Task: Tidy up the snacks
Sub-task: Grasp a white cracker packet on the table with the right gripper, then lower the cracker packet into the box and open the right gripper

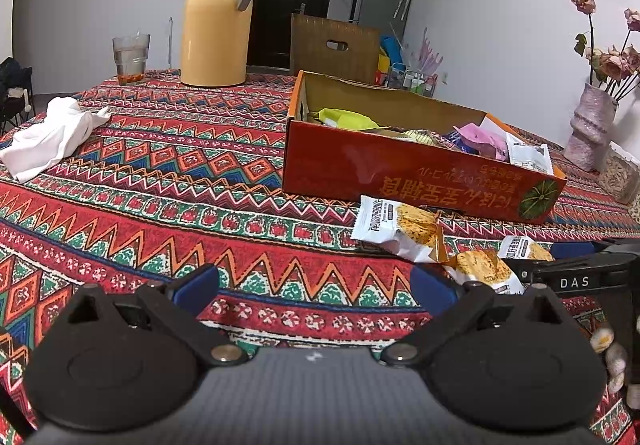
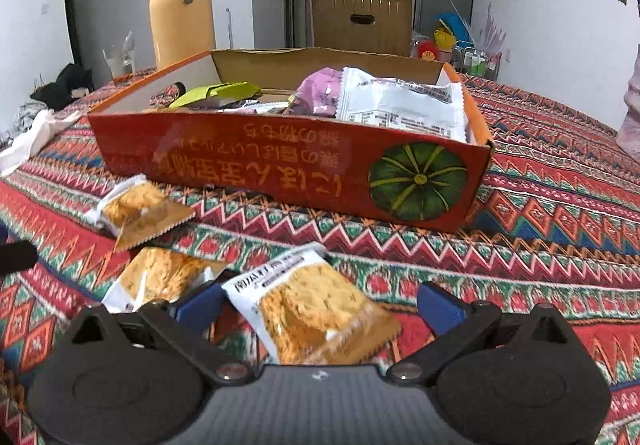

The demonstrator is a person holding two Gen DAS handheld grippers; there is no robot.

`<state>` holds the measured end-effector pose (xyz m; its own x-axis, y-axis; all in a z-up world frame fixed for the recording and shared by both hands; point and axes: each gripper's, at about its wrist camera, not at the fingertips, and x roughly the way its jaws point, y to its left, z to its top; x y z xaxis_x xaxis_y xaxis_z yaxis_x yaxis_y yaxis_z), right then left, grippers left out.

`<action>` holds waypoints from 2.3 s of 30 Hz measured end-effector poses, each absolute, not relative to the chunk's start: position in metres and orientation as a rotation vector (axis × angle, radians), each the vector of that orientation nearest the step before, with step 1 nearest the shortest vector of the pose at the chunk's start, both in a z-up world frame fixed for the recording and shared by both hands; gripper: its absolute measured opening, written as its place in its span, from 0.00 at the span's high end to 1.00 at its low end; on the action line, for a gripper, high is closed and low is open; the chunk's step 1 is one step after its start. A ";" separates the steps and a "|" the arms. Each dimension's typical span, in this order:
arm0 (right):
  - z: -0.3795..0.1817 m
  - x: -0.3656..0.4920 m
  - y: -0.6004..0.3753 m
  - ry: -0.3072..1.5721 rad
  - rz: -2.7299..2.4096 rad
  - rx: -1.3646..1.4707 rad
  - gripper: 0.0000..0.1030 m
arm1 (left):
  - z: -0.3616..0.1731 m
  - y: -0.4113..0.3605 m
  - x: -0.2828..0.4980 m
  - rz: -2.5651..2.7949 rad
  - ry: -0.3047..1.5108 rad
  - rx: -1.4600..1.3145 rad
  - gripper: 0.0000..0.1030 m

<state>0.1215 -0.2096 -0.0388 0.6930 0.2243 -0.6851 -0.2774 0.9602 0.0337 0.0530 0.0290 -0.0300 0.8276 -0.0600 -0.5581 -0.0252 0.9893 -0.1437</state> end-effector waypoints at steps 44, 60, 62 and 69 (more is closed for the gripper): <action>-0.023 0.088 -0.249 0.469 0.181 0.109 0.62 | -0.013 -0.045 0.146 -0.039 0.763 0.039 0.00; -0.023 0.089 -0.249 0.473 0.187 0.119 0.62 | -0.022 -0.054 0.147 -0.082 0.782 0.057 0.42; -0.023 0.089 -0.249 0.468 0.188 0.118 0.62 | -0.016 -0.053 0.141 -0.088 0.759 0.049 0.43; -0.006 0.077 -0.245 0.386 0.215 0.103 0.62 | 0.032 -0.050 0.117 -0.128 0.592 0.030 0.42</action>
